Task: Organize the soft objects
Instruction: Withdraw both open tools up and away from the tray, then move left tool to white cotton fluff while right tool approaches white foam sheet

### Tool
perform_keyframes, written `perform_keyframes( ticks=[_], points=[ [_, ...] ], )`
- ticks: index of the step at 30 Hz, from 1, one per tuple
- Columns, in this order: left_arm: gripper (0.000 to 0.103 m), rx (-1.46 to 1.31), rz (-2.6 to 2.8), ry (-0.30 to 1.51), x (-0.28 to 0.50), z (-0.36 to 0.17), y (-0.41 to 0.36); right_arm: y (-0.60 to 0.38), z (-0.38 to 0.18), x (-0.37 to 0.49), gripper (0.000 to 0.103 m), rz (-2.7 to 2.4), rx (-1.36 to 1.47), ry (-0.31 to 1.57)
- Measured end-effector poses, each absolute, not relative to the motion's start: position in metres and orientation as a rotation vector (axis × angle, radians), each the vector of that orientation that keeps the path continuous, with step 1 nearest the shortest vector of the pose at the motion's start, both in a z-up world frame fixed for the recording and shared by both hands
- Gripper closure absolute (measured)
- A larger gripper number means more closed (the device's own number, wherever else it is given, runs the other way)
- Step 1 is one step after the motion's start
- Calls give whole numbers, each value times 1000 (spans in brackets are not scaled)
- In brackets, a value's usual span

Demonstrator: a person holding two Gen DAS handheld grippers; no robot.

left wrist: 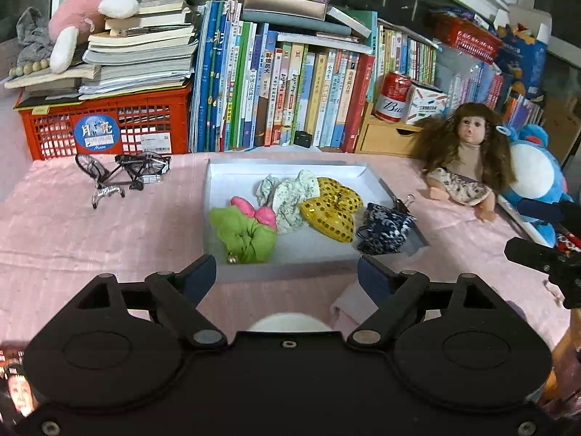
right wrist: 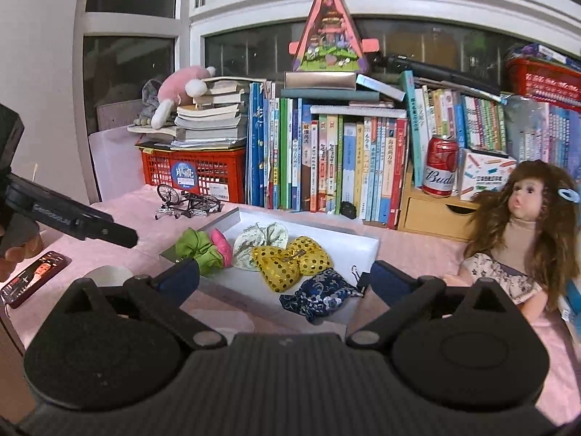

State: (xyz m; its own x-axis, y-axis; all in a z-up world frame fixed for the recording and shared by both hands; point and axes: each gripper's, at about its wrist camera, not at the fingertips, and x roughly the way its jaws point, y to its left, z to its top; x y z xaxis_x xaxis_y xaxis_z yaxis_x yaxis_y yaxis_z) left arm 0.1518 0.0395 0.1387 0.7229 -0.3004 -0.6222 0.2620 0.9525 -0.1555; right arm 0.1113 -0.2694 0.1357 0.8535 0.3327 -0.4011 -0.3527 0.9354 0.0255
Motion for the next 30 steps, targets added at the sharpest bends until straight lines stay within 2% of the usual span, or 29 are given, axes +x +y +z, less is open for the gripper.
perform_keyframes(
  ticks=[12, 30],
  points=[
    [14, -85, -287, 610, 92, 130, 68, -261, 119, 60, 0, 329, -116, 319],
    [12, -63, -128, 487, 37, 67, 86, -266, 73, 29, 0, 202, -122, 252]
  ],
)
